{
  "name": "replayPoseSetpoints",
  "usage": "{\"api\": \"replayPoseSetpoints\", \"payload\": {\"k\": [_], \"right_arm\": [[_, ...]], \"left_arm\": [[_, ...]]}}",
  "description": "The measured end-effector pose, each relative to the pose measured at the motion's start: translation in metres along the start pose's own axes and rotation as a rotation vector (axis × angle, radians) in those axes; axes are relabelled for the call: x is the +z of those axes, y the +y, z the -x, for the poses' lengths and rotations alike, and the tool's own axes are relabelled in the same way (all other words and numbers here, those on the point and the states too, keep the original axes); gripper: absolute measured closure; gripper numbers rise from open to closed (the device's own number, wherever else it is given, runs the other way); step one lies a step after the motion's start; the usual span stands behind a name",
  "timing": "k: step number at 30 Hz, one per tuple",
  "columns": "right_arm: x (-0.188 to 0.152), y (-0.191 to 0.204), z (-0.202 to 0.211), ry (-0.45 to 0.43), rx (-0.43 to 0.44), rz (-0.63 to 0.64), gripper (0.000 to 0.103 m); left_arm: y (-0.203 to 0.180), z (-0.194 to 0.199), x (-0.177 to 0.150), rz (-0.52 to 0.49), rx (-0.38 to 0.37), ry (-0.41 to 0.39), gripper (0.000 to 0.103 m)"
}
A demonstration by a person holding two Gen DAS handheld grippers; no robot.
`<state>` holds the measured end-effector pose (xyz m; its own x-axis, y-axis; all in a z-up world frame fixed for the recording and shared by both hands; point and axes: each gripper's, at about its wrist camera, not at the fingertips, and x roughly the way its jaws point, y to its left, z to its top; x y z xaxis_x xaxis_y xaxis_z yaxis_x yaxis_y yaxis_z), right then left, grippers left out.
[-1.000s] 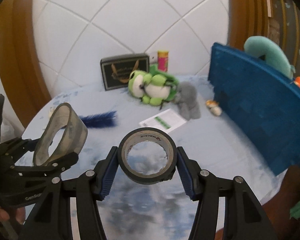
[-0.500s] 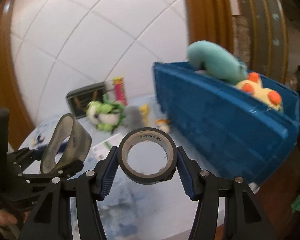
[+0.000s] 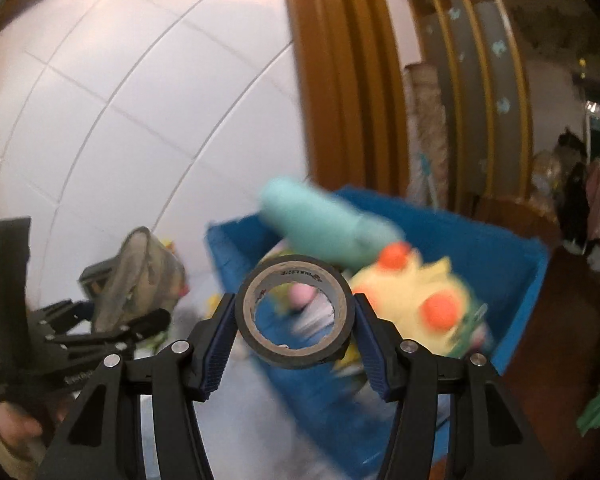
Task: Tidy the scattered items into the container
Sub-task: 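Lower both held tape rolls down into the blue crate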
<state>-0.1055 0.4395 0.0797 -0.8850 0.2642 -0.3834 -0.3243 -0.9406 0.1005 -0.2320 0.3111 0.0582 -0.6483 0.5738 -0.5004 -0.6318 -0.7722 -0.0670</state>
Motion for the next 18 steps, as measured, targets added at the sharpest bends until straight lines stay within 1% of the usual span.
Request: {"api": "replayPoseSetpoints", "payload": {"k": [2, 5, 7, 9, 12, 14, 16, 17, 18], "right_arm": [[0.014, -0.034, -0.010, -0.008, -0.009, -0.002, 0.047], [0.023, -0.071, -0.030, 0.012, -0.001, 0.010, 0.047], [0.026, -0.095, -0.044, 0.035, 0.018, 0.013, 0.047], [0.027, -0.111, -0.055, 0.049, 0.027, 0.021, 0.047], [0.025, -0.131, -0.069, 0.066, 0.043, 0.020, 0.047], [0.023, -0.142, -0.076, 0.076, 0.056, 0.009, 0.038], [0.021, -0.148, -0.080, 0.079, 0.061, 0.005, 0.009], [0.020, -0.150, -0.081, 0.080, 0.060, 0.009, 0.005], [0.018, -0.152, -0.083, 0.081, 0.058, 0.016, 0.005]], "left_arm": [[-0.025, -0.022, 0.017, 0.003, 0.001, 0.003, 0.031], [-0.052, -0.050, 0.029, 0.009, 0.022, 0.027, 0.031], [-0.069, -0.068, 0.033, 0.011, 0.044, 0.050, 0.031], [-0.084, -0.084, 0.034, 0.014, 0.059, 0.074, 0.031], [-0.095, -0.099, 0.031, 0.009, 0.083, 0.108, 0.031], [-0.100, -0.106, 0.027, 0.007, 0.091, 0.132, 0.029], [-0.106, -0.111, 0.023, 0.000, 0.101, 0.145, 0.017], [-0.109, -0.111, 0.021, -0.006, 0.115, 0.138, 0.014], [-0.112, -0.111, 0.020, -0.013, 0.131, 0.129, 0.007]]}}
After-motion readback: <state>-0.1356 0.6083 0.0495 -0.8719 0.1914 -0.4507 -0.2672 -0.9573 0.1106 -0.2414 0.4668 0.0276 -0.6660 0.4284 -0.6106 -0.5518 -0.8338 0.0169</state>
